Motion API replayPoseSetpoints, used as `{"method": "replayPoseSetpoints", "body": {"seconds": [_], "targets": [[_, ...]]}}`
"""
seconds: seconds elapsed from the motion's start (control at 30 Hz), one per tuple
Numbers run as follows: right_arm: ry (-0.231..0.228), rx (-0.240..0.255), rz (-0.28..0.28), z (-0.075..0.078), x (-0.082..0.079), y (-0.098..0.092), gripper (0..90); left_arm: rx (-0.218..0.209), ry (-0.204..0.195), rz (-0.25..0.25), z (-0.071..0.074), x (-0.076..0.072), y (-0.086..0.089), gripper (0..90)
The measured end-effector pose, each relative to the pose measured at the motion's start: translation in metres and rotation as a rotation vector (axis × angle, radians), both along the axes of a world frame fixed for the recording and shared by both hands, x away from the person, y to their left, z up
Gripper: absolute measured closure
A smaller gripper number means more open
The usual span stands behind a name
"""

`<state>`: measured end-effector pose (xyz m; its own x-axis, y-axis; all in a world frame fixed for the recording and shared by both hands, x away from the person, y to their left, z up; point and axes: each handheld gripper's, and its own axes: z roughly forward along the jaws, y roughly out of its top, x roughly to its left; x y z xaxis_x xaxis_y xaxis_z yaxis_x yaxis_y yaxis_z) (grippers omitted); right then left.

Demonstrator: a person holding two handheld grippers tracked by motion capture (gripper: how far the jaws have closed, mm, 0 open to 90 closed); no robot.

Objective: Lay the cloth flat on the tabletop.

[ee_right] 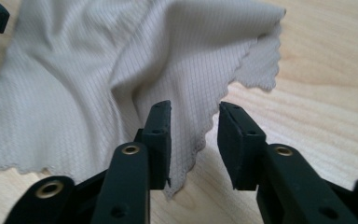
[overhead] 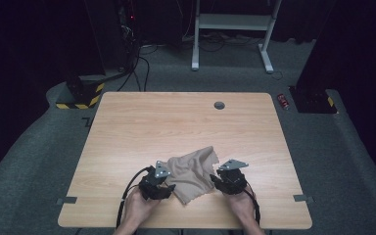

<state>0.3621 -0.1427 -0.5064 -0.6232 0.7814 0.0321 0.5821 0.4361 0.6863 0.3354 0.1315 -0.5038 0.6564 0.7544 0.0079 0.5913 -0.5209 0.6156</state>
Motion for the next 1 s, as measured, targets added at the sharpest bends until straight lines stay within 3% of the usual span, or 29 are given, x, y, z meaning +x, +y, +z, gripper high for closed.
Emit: {"method": "replayPoseSetpoints", "body": {"seconds": [0.13,0.2,0.23,0.27,0.33,0.4,0.43,0.57,0.7,0.73,0.77,0.8,0.83,0.87,0.9,1.0], "targets": [[0.013,-0.048,0.017,-0.005,0.001,0.006,73.5,-0.002,-0.005,0.009,-0.003,0.005,-0.005,56.4],[-0.005,-0.063,0.050,-0.006,0.000,0.009,86.3,-0.005,-0.003,-0.002,-0.003,0.007,-0.005,58.8],[-0.007,-0.081,0.068,-0.005,-0.001,0.011,89.5,-0.007,-0.008,-0.001,-0.003,0.008,-0.004,67.4],[-0.007,-0.081,0.068,-0.005,-0.001,0.011,89.5,-0.004,-0.005,-0.003,-0.002,0.009,-0.004,67.4],[0.011,-0.079,0.079,-0.003,-0.001,0.009,90.0,0.016,0.005,-0.012,0.000,0.014,-0.003,83.7],[0.010,-0.077,0.070,-0.001,-0.002,0.006,90.0,0.021,0.002,-0.017,0.001,0.014,-0.002,86.1],[0.000,-0.060,0.049,0.004,-0.006,-0.005,90.0,0.023,-0.009,-0.020,0.002,0.013,0.000,87.2],[-0.003,-0.052,0.022,0.012,-0.016,-0.024,90.0,-0.003,-0.005,-0.018,0.009,0.011,0.008,87.2],[0.019,-0.091,0.033,0.011,-0.029,-0.035,89.9,0.005,0.017,-0.029,0.005,0.010,0.009,85.8],[0.028,-0.102,0.047,0.008,-0.031,-0.035,89.5,0.001,0.019,-0.025,0.005,0.011,0.009,83.2],[0.036,-0.091,0.046,0.006,-0.031,-0.034,84.7,-0.032,0.005,0.006,0.007,0.013,0.013,72.2],[0.036,-0.091,0.046,0.006,-0.031,-0.034,84.7,-0.032,0.005,0.006,0.007,0.013,0.013,67.5],[0.022,-0.050,0.020,0.008,-0.025,-0.034,78.0,-0.044,-0.020,0.046,0.010,0.016,0.017,62.4],[0.022,-0.050,0.020,0.008,-0.025,-0.034,78.0,-0.044,-0.020,0.046,0.010,0.016,0.017,59.8],[0.004,-0.020,0.009,0.013,-0.016,-0.030,75.5,-0.048,-0.049,0.094,0.015,0.021,0.024,57.6],[-0.023,-0.005,-0.009,0.018,0.008,-0.016,67.5,-0.044,-0.066,0.167,0.021,0.033,0.034,53.1]]}}
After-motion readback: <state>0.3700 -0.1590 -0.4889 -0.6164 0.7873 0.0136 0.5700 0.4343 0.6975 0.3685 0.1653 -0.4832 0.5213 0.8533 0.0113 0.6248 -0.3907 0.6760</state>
